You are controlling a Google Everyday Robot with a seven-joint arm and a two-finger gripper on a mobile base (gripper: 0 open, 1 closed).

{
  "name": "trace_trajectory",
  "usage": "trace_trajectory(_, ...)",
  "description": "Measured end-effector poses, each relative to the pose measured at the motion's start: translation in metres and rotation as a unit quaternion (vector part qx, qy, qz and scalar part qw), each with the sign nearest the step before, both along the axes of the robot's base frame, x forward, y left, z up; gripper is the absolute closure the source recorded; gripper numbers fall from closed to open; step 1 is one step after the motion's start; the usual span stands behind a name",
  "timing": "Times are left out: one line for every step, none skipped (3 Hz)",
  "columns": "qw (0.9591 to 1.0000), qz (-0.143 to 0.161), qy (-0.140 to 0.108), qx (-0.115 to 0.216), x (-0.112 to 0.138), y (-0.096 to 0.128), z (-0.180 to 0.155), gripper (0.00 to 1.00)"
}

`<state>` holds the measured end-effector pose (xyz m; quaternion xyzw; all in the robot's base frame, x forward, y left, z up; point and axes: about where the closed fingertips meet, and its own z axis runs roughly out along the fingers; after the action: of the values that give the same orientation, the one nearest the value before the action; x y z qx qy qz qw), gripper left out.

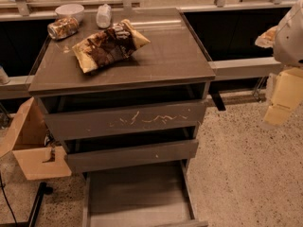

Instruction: Place brown chip bag into bottom drawer

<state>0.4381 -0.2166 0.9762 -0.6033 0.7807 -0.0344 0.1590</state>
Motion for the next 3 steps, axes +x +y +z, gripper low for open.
trace_trajectory(1.0000, 0.000, 0.000, 0.000, 0.000, 0.000, 0.000, 0.00)
trace_trajectory(0.9997, 0.007, -0.021, 0.004, 0.019, 0.011, 0.005, 0.00)
trace_trajectory(0.9991, 0.014, -0.038, 0.014, 0.040, 0.022, 0.006, 0.00)
